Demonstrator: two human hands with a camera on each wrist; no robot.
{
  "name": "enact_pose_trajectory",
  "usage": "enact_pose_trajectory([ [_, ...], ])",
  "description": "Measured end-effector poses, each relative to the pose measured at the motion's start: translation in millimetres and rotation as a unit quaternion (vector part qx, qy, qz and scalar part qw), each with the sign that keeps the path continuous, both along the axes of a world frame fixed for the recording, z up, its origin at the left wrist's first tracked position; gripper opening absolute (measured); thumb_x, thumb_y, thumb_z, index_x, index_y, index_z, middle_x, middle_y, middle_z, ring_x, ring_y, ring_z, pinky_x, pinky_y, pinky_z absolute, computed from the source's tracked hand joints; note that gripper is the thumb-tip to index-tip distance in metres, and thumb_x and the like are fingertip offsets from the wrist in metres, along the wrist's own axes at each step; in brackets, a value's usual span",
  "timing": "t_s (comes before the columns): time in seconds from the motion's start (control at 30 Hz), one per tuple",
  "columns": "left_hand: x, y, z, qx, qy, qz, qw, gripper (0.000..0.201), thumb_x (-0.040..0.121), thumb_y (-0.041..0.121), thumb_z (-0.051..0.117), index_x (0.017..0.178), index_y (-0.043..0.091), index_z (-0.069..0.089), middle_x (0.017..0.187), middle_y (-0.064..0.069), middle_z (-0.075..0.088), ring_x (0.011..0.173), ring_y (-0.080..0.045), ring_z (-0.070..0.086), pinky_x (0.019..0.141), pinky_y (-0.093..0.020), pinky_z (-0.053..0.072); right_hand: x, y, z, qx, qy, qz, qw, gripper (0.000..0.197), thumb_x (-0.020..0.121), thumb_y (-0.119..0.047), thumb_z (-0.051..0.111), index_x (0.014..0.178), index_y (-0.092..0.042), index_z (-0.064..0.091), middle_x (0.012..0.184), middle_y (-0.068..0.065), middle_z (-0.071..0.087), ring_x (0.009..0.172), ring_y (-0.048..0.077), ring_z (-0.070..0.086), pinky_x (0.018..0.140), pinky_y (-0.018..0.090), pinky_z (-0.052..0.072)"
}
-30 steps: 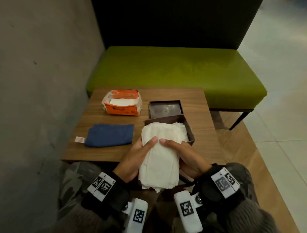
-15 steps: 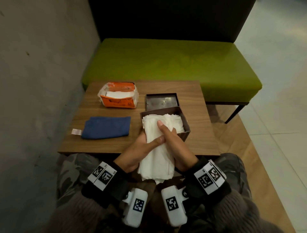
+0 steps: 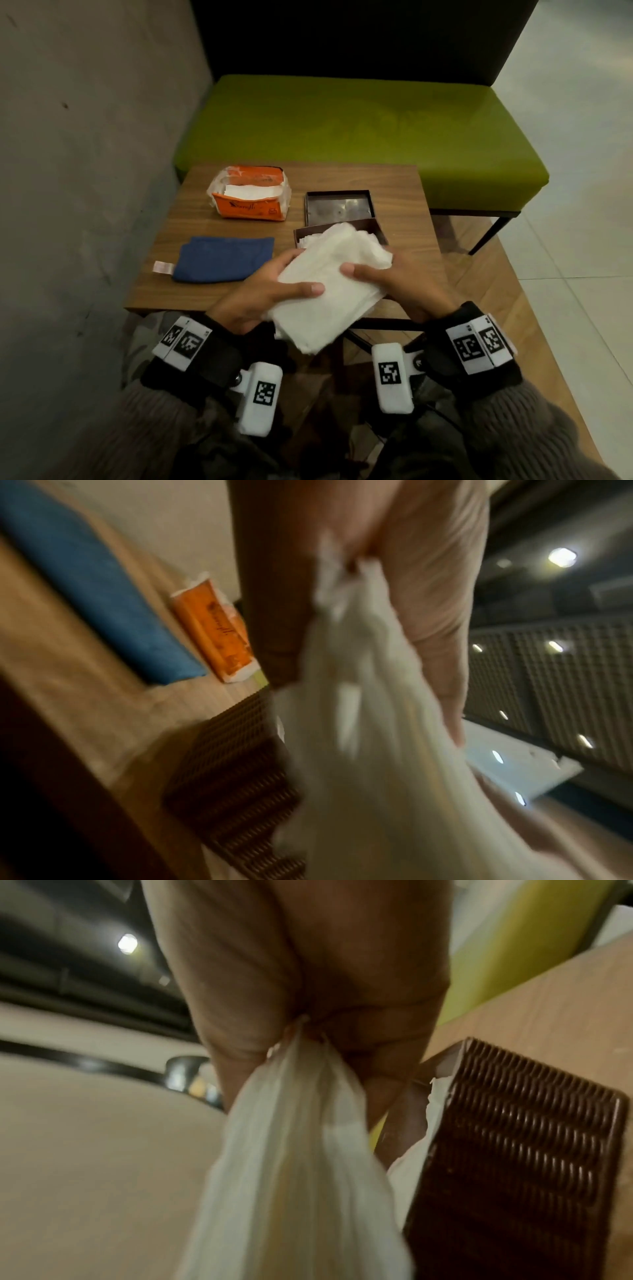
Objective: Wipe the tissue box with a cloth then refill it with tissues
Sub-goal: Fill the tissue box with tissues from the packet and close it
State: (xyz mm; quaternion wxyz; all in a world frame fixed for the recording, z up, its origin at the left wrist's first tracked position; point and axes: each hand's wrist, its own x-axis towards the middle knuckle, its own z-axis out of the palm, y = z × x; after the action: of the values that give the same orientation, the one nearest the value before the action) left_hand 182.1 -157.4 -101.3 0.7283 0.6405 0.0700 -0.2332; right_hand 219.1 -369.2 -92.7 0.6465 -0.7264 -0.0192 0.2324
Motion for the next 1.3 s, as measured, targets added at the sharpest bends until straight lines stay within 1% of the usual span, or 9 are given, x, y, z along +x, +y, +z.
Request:
enact_pose_trajectory([
  [0.1,-13.3,5.4,-9.1,-0.170,0.010,0.095,0.981,0.085,0.058,0.031,0.087,0.132,0.014,0.048,0.130,-0.010,0.060,0.118,-0.026,0.058,0.093,-0.039,0.052,-1.3,-8.0,-0.6,0.111,0.043,-0.062,0.991,0.047,0.068,-0.022,0.076,0.112,-0.012,0.063,0.114,0.009,0.072,0.101,0.024,0.070,0.087,0.044,0.057],
  [0.17,-22.3,-3.6,-11.4,-0.205,0.001,0.129,0.970,0.069,0.074,0.032,0.074,0.134,0.015,0.046,0.132,-0.007,0.059,0.121,-0.024,0.057,0.097,-0.039,0.048,-6.0,-4.8,-4.0,0.138,0.058,-0.061,0.987,0.053,0.070,-0.016,0.076,0.120,-0.011,0.060,0.116,0.008,0.071,0.104,0.026,0.069,0.086,0.045,0.058],
  [0.4,-26.4,-16.3,-12.6,-0.117,-0.035,0.228,0.966,0.035,0.094,0.018,0.047,0.129,0.024,0.048,0.122,0.003,0.065,0.109,-0.014,0.063,0.089,-0.031,0.055,-14.8,1.9,-5.1,0.115,0.055,-0.062,0.990,0.029,0.090,-0.031,0.060,0.119,-0.026,0.059,0.116,-0.001,0.070,0.100,0.016,0.070,0.080,0.035,0.060],
  [0.63,-22.7,-21.2,-14.3,-0.059,-0.032,0.212,0.975,0.034,0.098,0.028,0.041,0.132,0.030,0.042,0.131,0.005,0.058,0.118,-0.012,0.057,0.101,-0.038,0.045,-18.6,7.9,-5.5,0.065,0.024,-0.064,0.996,0.018,0.096,-0.034,0.052,0.112,-0.042,0.052,0.123,-0.007,0.063,0.112,0.015,0.062,0.097,0.042,0.052],
  [0.8,-11.6,-24.9,-21.2,0.021,-0.036,0.194,0.980,0.033,0.098,0.028,0.045,0.130,0.029,0.046,0.131,0.007,0.056,0.122,-0.013,0.052,0.109,-0.038,0.038,-14.5,11.0,0.6,0.020,0.022,-0.061,0.998,0.015,0.100,-0.025,0.043,0.101,-0.039,0.049,0.109,-0.008,0.062,0.101,0.011,0.060,0.083,0.030,0.052],
  [1.0,29.8,-15.2,-10.4,0.248,-0.173,0.198,0.932,0.039,0.090,0.015,0.060,0.128,0.012,0.049,0.114,0.006,0.057,0.105,-0.010,0.055,0.071,-0.008,0.043,26.8,-2.1,10.4,-0.159,-0.124,-0.091,0.975,0.016,0.093,-0.013,0.055,0.105,-0.016,0.063,0.084,-0.009,0.061,0.077,0.009,0.057,0.063,0.021,0.044],
  [1.1,45.6,-14.4,-17.2,0.293,-0.203,0.204,0.912,0.041,0.087,0.016,0.064,0.126,0.009,0.053,0.115,-0.002,0.063,0.103,-0.012,0.058,0.080,-0.020,0.047,42.5,-5.6,6.5,-0.248,-0.166,-0.098,0.949,0.017,0.093,-0.016,0.059,0.105,-0.006,0.065,0.075,-0.008,0.056,0.067,0.005,0.050,0.054,0.015,0.037],
  [1.17,50.5,-14.4,-23.7,0.331,-0.201,0.185,0.903,0.036,0.089,0.021,0.063,0.121,0.007,0.058,0.113,-0.008,0.067,0.103,-0.019,0.062,0.084,-0.031,0.051,47.3,-8.7,1.1,-0.296,-0.173,-0.092,0.935,0.016,0.093,-0.018,0.060,0.104,-0.007,0.066,0.078,-0.003,0.058,0.068,0.010,0.050,0.056,0.022,0.035],
  [1.3,57.7,-14.8,-34.0,0.442,-0.203,0.102,0.868,0.029,0.089,0.030,0.062,0.108,0.008,0.069,0.099,-0.010,0.071,0.091,-0.023,0.064,0.074,-0.032,0.050,51.5,-12.0,-12.4,-0.360,-0.161,-0.079,0.915,0.010,0.090,-0.020,0.064,0.084,-0.013,0.062,0.066,-0.006,0.052,0.065,0.012,0.051,0.052,0.021,0.032],
])
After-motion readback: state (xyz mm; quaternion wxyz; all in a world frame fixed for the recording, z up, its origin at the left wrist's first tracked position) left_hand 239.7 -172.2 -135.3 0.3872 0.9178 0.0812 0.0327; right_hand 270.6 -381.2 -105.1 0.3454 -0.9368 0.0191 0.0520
